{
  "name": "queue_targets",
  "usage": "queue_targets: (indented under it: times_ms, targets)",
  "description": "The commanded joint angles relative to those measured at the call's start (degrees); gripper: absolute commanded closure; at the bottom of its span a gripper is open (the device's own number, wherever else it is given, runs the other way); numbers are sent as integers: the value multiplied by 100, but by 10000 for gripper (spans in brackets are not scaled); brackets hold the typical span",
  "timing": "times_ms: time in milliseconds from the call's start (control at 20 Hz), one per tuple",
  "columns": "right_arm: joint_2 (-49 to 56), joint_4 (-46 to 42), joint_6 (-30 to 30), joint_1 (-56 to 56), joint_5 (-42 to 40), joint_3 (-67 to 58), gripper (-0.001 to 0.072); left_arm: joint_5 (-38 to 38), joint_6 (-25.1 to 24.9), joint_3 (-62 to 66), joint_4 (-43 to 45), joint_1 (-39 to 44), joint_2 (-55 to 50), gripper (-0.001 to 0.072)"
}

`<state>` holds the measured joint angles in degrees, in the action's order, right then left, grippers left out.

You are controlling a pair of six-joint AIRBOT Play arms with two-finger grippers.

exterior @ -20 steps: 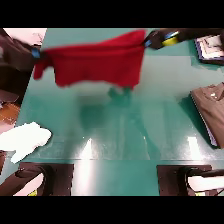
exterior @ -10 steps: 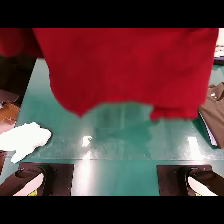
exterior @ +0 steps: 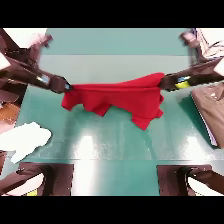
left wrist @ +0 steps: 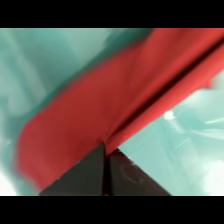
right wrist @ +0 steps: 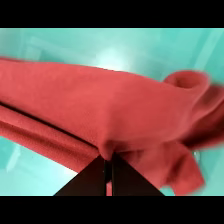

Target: Fold the shirts.

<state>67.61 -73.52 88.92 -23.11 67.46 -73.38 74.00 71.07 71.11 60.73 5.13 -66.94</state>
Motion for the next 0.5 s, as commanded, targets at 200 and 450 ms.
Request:
queue_targets:
  times_ms: [200, 450]
  targets:
    - [1768, 52, 59, -348, -1908, -146, 673, -2463, 313, -509, 649, -4, -852, 479]
    - [2181, 33, 55, -151, -1532, -1316, 298, -2243, 400, 376, 675, -170, -846, 205]
